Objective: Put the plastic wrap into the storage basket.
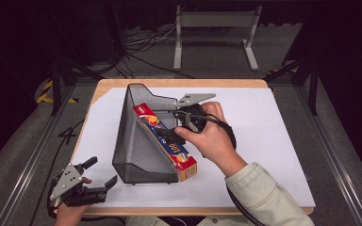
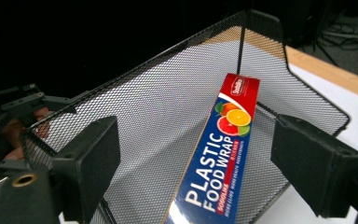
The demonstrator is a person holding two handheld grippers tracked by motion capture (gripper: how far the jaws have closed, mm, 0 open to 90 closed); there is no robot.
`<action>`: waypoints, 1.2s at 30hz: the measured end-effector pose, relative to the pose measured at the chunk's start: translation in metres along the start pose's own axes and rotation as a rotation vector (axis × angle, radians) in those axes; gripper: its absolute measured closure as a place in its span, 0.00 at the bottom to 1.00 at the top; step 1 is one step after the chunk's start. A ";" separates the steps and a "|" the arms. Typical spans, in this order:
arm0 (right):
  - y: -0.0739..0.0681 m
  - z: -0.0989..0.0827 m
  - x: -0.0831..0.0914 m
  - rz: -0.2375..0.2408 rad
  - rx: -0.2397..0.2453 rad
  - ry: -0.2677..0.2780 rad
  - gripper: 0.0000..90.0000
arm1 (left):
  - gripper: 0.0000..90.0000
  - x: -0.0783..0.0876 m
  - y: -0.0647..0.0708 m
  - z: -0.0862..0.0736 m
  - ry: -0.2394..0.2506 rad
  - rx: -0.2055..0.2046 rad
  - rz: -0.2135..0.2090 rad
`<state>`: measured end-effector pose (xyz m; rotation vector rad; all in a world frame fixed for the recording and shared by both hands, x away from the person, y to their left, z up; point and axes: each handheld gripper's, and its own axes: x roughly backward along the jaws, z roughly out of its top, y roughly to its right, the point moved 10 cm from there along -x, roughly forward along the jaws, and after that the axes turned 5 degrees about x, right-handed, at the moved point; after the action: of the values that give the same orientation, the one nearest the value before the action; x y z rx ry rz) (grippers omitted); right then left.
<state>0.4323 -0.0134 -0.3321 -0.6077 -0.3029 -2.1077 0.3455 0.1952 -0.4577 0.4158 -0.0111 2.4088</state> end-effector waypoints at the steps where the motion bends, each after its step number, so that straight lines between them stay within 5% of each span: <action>1: 0.001 -0.001 0.004 -0.002 0.005 0.004 0.18 | 0.07 0.000 0.000 0.000 -0.003 0.000 0.000; 11: 0.029 -0.024 0.046 -0.059 0.050 0.012 0.18 | 0.07 0.000 0.001 0.000 -0.002 0.005 0.003; 24: 0.072 -0.058 0.110 -0.148 0.009 0.059 0.18 | 0.07 0.000 0.000 0.000 -0.008 -0.001 0.009; 30: 0.091 -0.078 0.131 -0.182 0.021 0.070 0.17 | 0.07 -0.001 0.000 0.000 -0.007 0.002 0.011; 36: 0.114 -0.110 0.143 -0.214 -0.021 0.106 0.17 | 0.07 -0.002 0.001 -0.001 -0.011 -0.003 0.010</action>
<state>0.4236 -0.2259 -0.3519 -0.4918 -0.2973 -2.3423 0.3460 0.1938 -0.4588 0.4287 -0.0217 2.4161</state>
